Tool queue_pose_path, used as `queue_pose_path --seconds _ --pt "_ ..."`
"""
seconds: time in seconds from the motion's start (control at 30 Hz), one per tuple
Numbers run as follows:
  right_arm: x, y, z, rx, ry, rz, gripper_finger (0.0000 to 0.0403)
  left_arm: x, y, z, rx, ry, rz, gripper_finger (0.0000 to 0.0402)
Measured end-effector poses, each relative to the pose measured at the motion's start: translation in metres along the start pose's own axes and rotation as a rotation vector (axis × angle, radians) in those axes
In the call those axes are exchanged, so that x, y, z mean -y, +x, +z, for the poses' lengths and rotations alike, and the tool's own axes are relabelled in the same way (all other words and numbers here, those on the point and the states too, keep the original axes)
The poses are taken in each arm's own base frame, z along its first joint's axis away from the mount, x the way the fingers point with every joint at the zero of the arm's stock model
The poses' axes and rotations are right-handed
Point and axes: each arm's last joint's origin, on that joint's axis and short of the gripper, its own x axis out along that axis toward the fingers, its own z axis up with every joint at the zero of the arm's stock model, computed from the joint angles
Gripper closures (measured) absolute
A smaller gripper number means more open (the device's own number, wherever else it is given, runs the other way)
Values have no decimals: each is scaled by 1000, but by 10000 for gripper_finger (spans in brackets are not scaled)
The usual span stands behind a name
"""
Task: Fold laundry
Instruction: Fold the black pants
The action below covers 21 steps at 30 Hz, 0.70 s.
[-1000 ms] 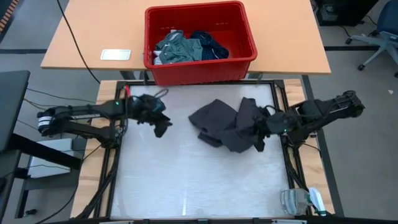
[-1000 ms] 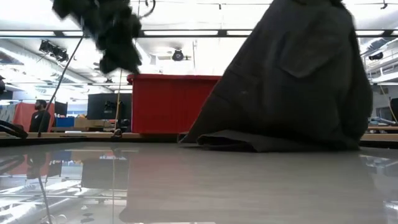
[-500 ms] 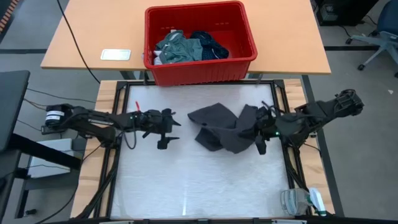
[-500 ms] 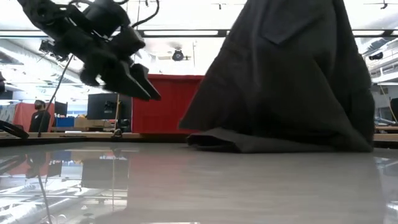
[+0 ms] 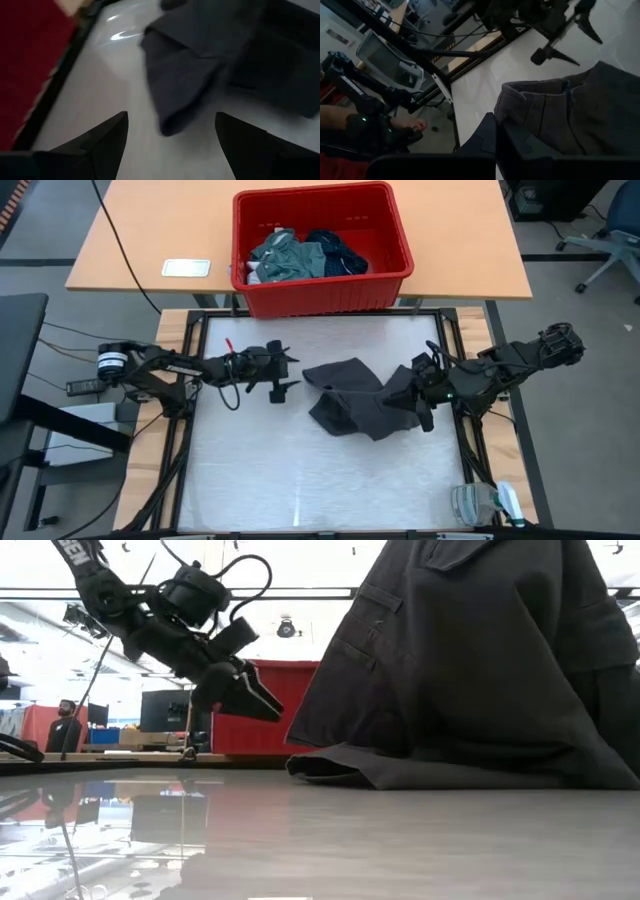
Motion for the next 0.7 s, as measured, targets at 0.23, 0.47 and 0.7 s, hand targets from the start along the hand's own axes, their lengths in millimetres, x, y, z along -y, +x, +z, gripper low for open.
queue_pose_path --seconds 0.23,0.47,0.7 --pt "-1 0 3 58 11 -11 393 6 13 -13 -33 70 -69 99" --pt "-2 0 3 51 37 2 393 -2 22 -13 33 64 24 99" --pt "-2 0 3 44 41 8 393 -2 42 -16 39 114 -11 115"
